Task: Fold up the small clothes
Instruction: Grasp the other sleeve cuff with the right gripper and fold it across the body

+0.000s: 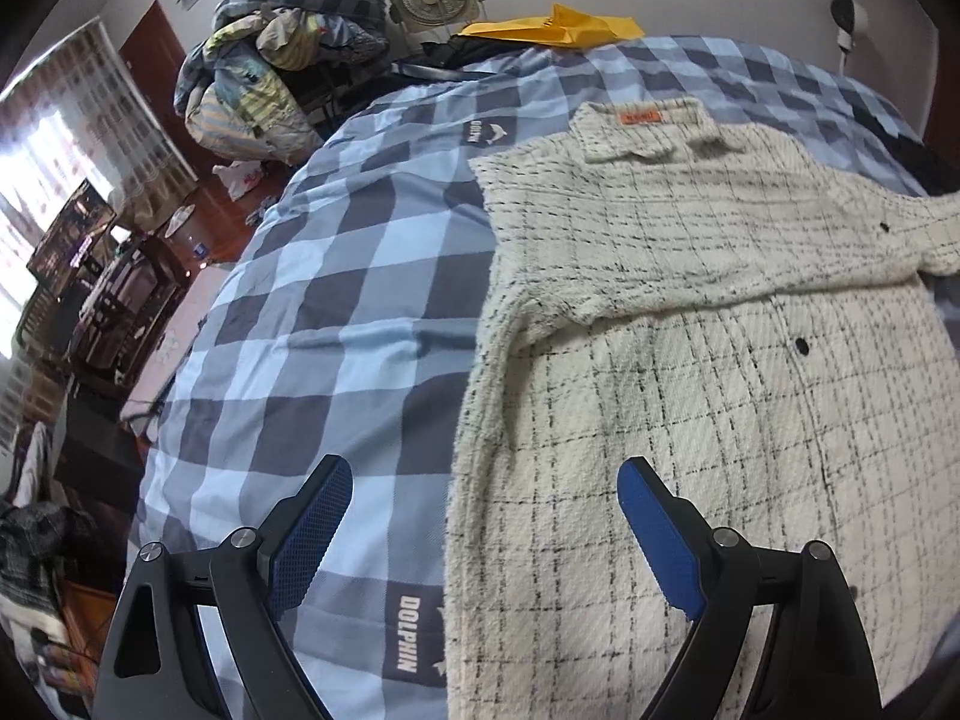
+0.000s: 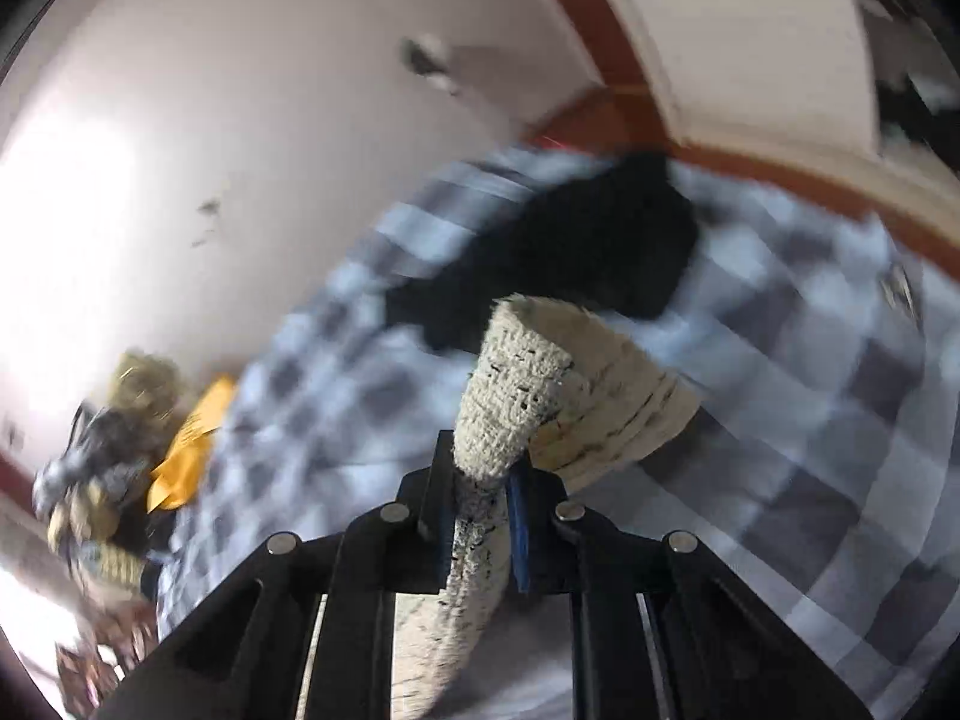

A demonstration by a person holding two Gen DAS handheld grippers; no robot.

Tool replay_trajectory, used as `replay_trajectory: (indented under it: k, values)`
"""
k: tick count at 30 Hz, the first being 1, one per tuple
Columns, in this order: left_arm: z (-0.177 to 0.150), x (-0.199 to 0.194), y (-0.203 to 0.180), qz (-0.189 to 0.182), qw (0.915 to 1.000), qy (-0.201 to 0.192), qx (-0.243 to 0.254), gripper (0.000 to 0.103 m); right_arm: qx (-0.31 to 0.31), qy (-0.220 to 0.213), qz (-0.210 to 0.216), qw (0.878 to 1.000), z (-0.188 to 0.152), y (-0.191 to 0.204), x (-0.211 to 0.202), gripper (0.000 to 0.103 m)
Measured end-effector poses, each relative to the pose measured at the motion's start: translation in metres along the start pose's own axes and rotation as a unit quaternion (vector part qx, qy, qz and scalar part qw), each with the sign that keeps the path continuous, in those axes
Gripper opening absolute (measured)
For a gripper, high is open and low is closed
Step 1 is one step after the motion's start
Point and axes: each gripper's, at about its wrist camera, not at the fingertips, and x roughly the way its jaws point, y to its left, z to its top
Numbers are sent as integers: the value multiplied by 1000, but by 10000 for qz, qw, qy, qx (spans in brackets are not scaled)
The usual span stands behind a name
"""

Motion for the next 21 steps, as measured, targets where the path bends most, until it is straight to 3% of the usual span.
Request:
replay_trajectory:
  k: [3, 6, 11, 16, 21]
  values:
    - [0, -9, 13, -48, 9999, -69, -101, 91, -356, -205, 436, 9982, -2, 68, -29, 11]
    - [1, -21, 31, -55, 9995, -205, -223, 91, -922, -308, 978, 9904, -15, 163, -56, 11]
    - [1, -34, 65, 80, 9986, -343, -393, 91, -1705, -9, 1548, 9731, -76, 289, -72, 11]
    - [1, -30, 101, 25, 9970, -206, -746, 91, -2298, 647, 2116, 9478, -182, 396, -67, 11]
    - [0, -27, 122, -148, 9948, -144, -1002, 91, -2955, 1485, 2126, 9195, -307, 465, -29, 11]
